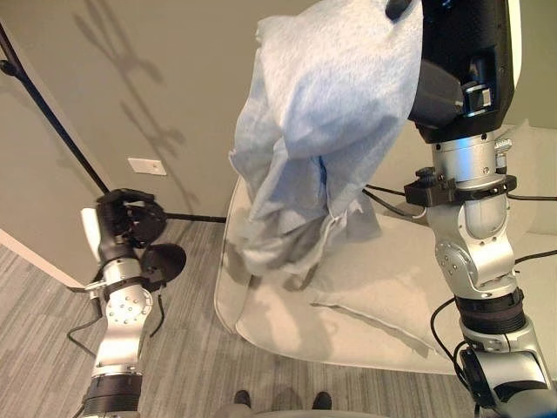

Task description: Hang the clothes on the sofa on the clothes rack.

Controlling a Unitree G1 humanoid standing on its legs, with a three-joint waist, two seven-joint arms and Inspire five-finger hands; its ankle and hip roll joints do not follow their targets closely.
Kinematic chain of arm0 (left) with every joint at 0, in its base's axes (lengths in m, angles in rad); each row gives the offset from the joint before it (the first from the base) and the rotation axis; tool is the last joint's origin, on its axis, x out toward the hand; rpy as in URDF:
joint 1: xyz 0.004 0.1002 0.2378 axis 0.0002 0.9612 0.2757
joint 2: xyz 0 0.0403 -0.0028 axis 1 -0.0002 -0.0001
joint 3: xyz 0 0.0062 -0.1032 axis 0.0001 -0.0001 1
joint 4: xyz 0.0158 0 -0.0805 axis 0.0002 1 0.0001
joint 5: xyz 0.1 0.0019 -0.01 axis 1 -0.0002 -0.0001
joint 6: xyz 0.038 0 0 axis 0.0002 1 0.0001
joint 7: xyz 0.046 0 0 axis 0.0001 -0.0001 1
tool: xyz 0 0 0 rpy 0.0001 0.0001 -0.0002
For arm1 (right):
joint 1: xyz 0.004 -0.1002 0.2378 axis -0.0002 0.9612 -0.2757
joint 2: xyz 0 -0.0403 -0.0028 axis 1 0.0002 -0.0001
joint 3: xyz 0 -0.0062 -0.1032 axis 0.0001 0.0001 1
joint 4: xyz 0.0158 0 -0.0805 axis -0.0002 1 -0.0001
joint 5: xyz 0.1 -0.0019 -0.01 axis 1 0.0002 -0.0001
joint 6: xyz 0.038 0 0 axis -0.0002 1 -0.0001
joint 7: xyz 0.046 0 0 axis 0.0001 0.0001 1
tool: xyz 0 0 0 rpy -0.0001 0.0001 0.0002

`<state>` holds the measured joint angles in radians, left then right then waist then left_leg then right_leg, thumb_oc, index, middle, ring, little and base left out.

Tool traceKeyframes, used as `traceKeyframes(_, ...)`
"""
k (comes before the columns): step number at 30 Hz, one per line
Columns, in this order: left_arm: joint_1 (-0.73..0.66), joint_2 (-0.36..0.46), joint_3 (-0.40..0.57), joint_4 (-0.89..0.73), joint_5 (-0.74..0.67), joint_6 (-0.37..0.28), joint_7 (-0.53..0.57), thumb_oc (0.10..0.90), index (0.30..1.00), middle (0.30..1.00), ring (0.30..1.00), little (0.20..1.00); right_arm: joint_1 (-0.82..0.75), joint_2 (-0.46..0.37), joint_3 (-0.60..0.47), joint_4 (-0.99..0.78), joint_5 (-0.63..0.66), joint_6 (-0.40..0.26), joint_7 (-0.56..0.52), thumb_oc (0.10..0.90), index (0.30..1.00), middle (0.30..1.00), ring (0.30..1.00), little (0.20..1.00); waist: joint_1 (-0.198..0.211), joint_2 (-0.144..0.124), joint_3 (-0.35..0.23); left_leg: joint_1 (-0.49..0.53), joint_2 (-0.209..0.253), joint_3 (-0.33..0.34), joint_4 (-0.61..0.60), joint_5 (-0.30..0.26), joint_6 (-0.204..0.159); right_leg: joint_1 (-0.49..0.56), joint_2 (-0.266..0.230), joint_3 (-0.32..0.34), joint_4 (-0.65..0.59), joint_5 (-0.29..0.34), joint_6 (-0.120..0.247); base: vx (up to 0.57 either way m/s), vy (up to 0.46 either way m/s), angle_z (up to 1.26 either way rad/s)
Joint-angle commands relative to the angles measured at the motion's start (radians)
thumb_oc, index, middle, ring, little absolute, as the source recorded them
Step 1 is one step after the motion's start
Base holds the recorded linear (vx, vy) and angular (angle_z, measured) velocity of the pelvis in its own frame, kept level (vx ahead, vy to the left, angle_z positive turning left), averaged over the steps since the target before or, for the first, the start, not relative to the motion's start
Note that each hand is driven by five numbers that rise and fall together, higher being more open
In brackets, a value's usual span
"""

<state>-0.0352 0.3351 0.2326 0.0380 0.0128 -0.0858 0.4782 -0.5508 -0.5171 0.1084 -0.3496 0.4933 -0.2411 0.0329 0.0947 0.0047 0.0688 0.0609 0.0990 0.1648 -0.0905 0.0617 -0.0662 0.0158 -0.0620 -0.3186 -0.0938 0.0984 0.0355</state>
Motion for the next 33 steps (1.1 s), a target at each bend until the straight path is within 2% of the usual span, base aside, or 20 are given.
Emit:
traceKeyframes(1,-0.115,0.105,-0.034,-0.069,0.1,-0.129,0.04,0.4,0.3,0.3,0.3,0.3,-0.062,-0.001,-0.01,-0.081,0.072,-0.125,0.026,0.4,0.3,0.3,0.3,0.3,0.014,-0.032,-0.115,-0.023,0.043,0.024,0.014,-0.022,-0.049,0.079,-0.021,0.011,0.007,-0.149,0.056,-0.03,-0.003,-0.06)
traceKeyframes(4,-0.106,0.09,-0.076,-0.108,0.052,-0.175,0.004,0.4,0.3,0.3,0.3,0.3,-0.071,0.017,0.017,-0.051,0.052,-0.126,0.018,0.4,0.3,0.3,0.3,0.3,0.028,-0.039,-0.085,-0.062,0.034,0.023,0.096,-0.046,-0.049,0.088,-0.038,0.002,0.007,-0.144,0.052,-0.07,0.024,-0.03)
traceKeyframes(5,-0.097,0.092,-0.105,-0.125,0.002,-0.204,-0.048,0.4,0.3,0.3,0.3,0.3,-0.083,0.005,0.021,-0.027,0.039,-0.13,0.004,0.4,0.3,0.3,0.3,0.3,0.03,-0.044,-0.072,-0.091,0.039,0.027,0.136,-0.053,-0.056,0.09,-0.044,-0.008,0.007,-0.14,0.052,-0.12,0.085,0.15)
traceKeyframes(6,-0.074,0.093,-0.154,-0.144,-0.074,-0.231,-0.109,0.736,0.804,0.804,0.804,0.804,-0.105,-0.024,0.031,0.001,0.012,-0.127,-0.018,0.4,0.3,0.3,0.3,0.3,0.027,-0.051,-0.058,-0.114,0.065,0.04,0.17,-0.056,-0.065,0.09,-0.052,-0.022,0.007,-0.134,0.052,-0.11,0.125,0.29)
traceKeyframes(7,-0.042,0.096,-0.173,-0.173,-0.136,-0.238,-0.172,0.8,0.9,0.9,0.9,0.9,-0.123,-0.047,0.038,0.016,-0.009,-0.116,-0.034,0.4,0.3,0.3,0.3,0.3,0.028,-0.05,-0.055,-0.111,0.084,0.044,0.181,-0.065,-0.068,0.092,-0.053,-0.025,0.007,-0.13,0.053,-0.08,0.17,0.47)
traceKeyframes(10,0.023,0.108,-0.242,-0.209,-0.275,-0.239,-0.307,0.8,0.9,0.9,0.9,0.9,-0.15,-0.076,0.038,0.048,-0.05,-0.095,-0.071,0.4,0.3,0.3,0.3,0.3,0.04,-0.057,-0.039,-0.085,0.144,0.036,0.18,-0.056,-0.079,0.086,-0.082,-0.037,0.007,-0.11,0.067,-0.06,0.21,0.26)
traceKeyframes(12,0.059,0.107,-0.291,-0.212,-0.336,-0.211,-0.387,0.8,0.9,0.9,0.9,0.9,-0.153,-0.092,0.012,0.048,-0.085,-0.073,-0.083,0.4,0.3,0.3,0.3,0.3,0.037,-0.041,-0.039,-0.048,0.154,0.005,0.136,-0.068,-0.085,0.088,-0.087,-0.041,0.01,-0.114,0.078,-0.03,0.236,0.06)
traceKeyframes(15,0.113,0.129,-0.356,-0.245,-0.444,-0.16,-0.509,0.8,0.9,0.9,0.9,0.9,-0.134,-0.114,-0.036,0.056,-0.114,-0.059,-0.104,0.4,0.3,0.3,0.3,0.3,0.022,-0.034,-0.048,-0.051,0.122,-0.003,0.111,-0.075,-0.072,0.081,-0.133,-0.066,0.032,-0.086,0.091,0.0,0.314,0.32)
traceKeyframes(16,0.146,0.141,-0.378,-0.272,-0.523,-0.125,-0.573,0.8,0.9,0.9,0.9,0.9,-0.12,-0.097,-0.057,0.059,-0.116,-0.054,-0.104,0.4,0.3,0.3,0.3,0.3,0.02,-0.034,-0.051,-0.047,0.085,-0.008,0.106,-0.094,-0.046,0.07,-0.166,-0.069,0.06,-0.077,0.102,0.01,0.307,0.48)
traceKeyframes(20,0.149,0.144,-0.418,-0.271,-0.601,-0.09,-0.614,0.8,0.9,0.9,0.9,0.9,-0.098,-0.046,-0.055,0.034,-0.115,-0.041,-0.087,0.4,0.3,0.3,0.3,0.3,0.018,-0.055,-0.046,-0.035,0.025,-0.007,0.099,-0.114,-0.007,0.051,-0.228,-0.074,0.122,-0.071,0.129,-0.01,0.254,0.27)
traceKeyframes(23,0.089,0.129,-0.487,-0.246,-0.632,-0.066,-0.629,0.8,0.9,0.9,0.9,0.9,-0.082,0.023,-0.019,0.002,-0.093,-0.028,-0.057,0.4,0.3,0.3,0.3,0.3,0.007,-0.067,-0.043,-0.008,-0.021,-0.003,0.071,-0.121,0.023,0.033,-0.27,-0.067,0.181,-0.067,0.143,0.0,0.275,0.24)
traceKeyframes(24,0.019,0.105,-0.548,-0.211,-0.638,-0.056,-0.621,0.8,0.9,0.9,0.9,0.9,-0.072,0.078,0.002,-0.012,-0.06,-0.026,-0.043,0.4,0.3,0.3,0.3,0.3,0.0,-0.079,-0.042,0.02,-0.046,0.002,0.037,-0.12,0.038,0.017,-0.295,-0.056,0.247,-0.076,0.15,0.0,0.226,0.11)
traceKeyframes(25,0.013,0.105,-0.551,-0.207,-0.637,-0.058,-0.621,0.8,0.9,0.9,0.9,0.9,-0.072,0.077,0.0,-0.012,-0.06,-0.025,-0.043,0.4,0.3,0.3,0.3,0.3,0.001,-0.082,-0.042,0.017,-0.05,0.003,0.034,-0.113,0.041,0.012,-0.299,-0.055,0.247,-0.072,0.15,0.0,0.237,0.13)
traceKeyframes(27,-0.076,0.06,-0.62,-0.148,-0.602,-0.063,-0.598,0.8,0.9,0.9,0.9,0.9,-0.054,0.128,0.029,-0.042,-0.034,-0.023,-0.033,0.4,0.3,0.3,0.3,0.3,-0.012,-0.1,-0.039,0.043,-0.069,0.006,0.015,-0.121,0.055,-0.003,-0.319,-0.04,0.306,-0.068,0.155,0.01,0.141,0.09)
traceKeyframes(29,-0.198,-0.001,-0.695,-0.039,-0.453,-0.081,-0.525,0.8,0.9,0.9,0.9,0.9,-0.035,0.182,0.059,-0.078,-0.006,-0.026,-0.026,0.4,0.3,0.3,0.3,0.3,-0.027,-0.125,-0.042,0.061,-0.087,0.011,0.01,-0.127,0.066,-0.016,-0.335,-0.024,0.346,-0.054,0.16,0.02,0.108,-0.05)
traceKeyframes(30,-0.204,-0.005,-0.698,-0.032,-0.449,-0.085,-0.523,0.8,0.9,0.9,0.9,0.9,-0.036,0.18,0.057,-0.08,-0.006,-0.025,-0.026,0.4,0.3,0.3,0.3,0.3,-0.026,-0.125,-0.041,0.058,-0.089,0.011,0.009,-0.122,0.067,-0.018,-0.336,-0.024,0.344,-0.05,0.159,0.05,0.077,-0.04)
traceKeyframes(31,-0.32,-0.064,-0.765,0.095,-0.333,-0.083,-0.459,0.8,0.9,0.9,0.9,0.9,-0.025,0.217,0.092,-0.116,0.005,-0.03,-0.035,0.4,0.3,0.3,0.3,0.3,-0.042,-0.145,-0.044,0.072,-0.099,0.015,0.009,-0.13,0.073,-0.025,-0.341,-0.007,0.368,-0.046,0.163,0.01,0.045,-0.02)
traceKeyframes(32,-0.325,-0.068,-0.767,0.102,-0.33,-0.087,-0.457,0.8,0.9,0.9,0.9,0.9,-0.026,0.216,0.091,-0.117,0.004,-0.029,-0.036,0.4,0.3,0.3,0.3,0.3,-0.041,-0.145,-0.043,0.069,-0.1,0.015,0.007,-0.125,0.074,-0.028,-0.342,-0.007,0.364,-0.041,0.162,0.04,0.057,-0.18)
traceKeyframes(33,-0.417,-0.11,-0.798,0.221,-0.24,-0.079,-0.402,0.8,0.9,0.9,0.9,0.9,0.002,0.246,0.115,-0.148,0.014,-0.035,-0.04,0.4,0.3,0.3,0.3,0.3,-0.056,-0.159,-0.049,0.072,-0.107,0.015,0.006,-0.126,0.078,-0.033,-0.345,0.0,0.369,-0.036,0.16,0.01,0.032,-0.28)
